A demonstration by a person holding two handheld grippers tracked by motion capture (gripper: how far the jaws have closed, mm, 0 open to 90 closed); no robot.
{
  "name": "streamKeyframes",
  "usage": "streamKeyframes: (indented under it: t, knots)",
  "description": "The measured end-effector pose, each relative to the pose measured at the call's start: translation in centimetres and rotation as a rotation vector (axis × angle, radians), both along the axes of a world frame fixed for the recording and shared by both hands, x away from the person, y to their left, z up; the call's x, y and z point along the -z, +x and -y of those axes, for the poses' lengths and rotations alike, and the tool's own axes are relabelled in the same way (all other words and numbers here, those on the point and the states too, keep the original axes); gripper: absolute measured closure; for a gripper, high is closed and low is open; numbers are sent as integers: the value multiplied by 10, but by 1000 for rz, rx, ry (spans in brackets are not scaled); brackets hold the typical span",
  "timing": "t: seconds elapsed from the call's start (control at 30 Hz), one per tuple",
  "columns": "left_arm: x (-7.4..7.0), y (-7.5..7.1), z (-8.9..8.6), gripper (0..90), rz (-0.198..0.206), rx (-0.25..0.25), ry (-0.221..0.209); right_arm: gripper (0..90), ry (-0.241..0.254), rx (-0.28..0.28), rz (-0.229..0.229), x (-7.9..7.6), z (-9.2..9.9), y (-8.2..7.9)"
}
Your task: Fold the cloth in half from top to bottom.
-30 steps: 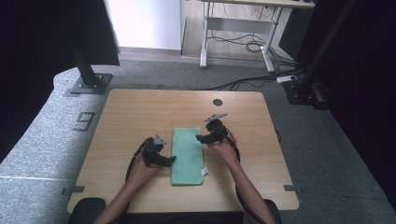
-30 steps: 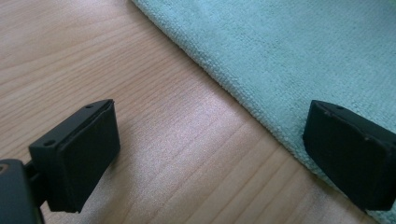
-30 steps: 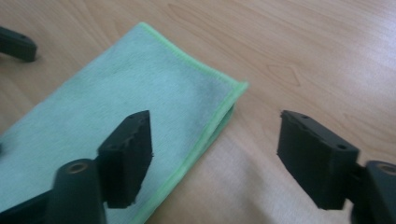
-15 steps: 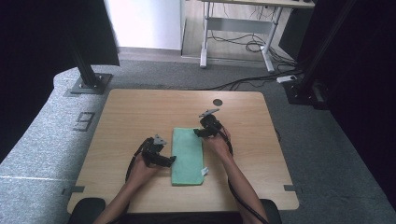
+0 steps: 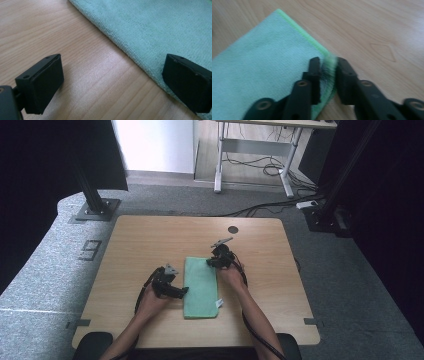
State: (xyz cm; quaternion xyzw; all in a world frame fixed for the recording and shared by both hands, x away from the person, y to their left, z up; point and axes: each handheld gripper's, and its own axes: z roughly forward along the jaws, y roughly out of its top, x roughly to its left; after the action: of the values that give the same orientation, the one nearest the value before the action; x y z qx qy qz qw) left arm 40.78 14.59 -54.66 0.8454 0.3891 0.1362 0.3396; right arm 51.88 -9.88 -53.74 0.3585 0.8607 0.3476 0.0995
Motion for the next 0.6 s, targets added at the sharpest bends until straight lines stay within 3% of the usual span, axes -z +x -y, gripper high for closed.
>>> streamKeyframes:
  t: [0.07, 0.13, 0.23, 0.33, 0.47, 0.6]
  knots:
    - [-1, 1, 1, 40, 4, -3, -15, 832, 2, -2, -12, -1, -1, 0]
    - [0, 2, 2, 38, -1, 0, -3, 847, -8, -3, -15, -1, -3, 0]
    - [2, 2, 4, 39, 4, 0, 18, 854, -32, 3, -4, -3, -6, -2]
    - [2, 2, 4, 43, -1, -3, 12, 858, -56, -2, 15, -6, -9, -6]
    - [2, 2, 4, 41, 0, -9, 12, 859, -16, -18, 31, -14, -6, -11]
    - [2, 1, 4, 41, 0, -12, 16, 860, 9, -49, 70, -33, -4, -20]
